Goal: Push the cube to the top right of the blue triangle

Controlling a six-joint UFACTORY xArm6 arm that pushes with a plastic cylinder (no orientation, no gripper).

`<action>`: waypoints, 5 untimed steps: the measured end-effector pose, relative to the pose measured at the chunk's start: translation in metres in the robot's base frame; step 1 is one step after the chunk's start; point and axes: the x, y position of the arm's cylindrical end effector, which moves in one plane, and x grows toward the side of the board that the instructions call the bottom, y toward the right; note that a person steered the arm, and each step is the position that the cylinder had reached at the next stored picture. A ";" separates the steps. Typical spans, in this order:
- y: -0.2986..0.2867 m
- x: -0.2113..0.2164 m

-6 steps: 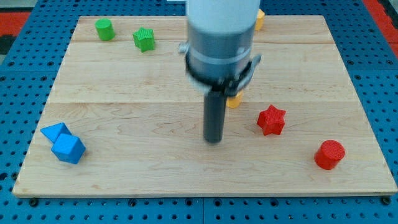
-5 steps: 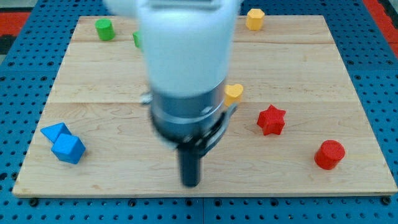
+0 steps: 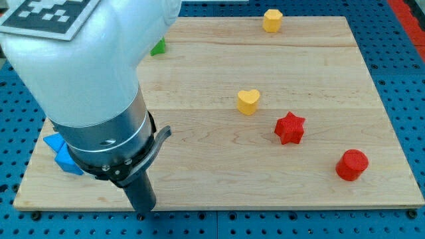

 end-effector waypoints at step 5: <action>-0.118 -0.156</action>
